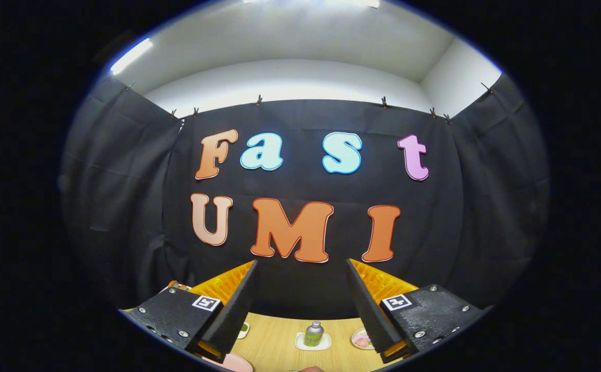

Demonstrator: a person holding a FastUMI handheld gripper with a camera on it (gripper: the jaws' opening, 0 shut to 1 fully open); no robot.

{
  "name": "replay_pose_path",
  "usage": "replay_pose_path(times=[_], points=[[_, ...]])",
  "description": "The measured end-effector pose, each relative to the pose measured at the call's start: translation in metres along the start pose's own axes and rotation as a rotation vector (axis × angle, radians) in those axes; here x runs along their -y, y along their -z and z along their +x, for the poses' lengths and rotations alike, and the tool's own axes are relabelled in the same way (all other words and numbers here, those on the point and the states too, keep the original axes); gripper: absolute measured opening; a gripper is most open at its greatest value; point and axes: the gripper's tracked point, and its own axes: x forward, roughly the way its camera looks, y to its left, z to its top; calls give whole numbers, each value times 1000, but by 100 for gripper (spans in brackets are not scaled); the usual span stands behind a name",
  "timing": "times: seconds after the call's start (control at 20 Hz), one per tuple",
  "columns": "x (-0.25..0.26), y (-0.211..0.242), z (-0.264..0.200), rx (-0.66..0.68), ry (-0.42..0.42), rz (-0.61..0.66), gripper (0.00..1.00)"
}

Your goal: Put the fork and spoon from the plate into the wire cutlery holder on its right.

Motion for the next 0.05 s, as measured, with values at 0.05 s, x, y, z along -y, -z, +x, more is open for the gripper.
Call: replay_pose_path(times=[0.05], points=[[0,0,2,1,2,3,98]])
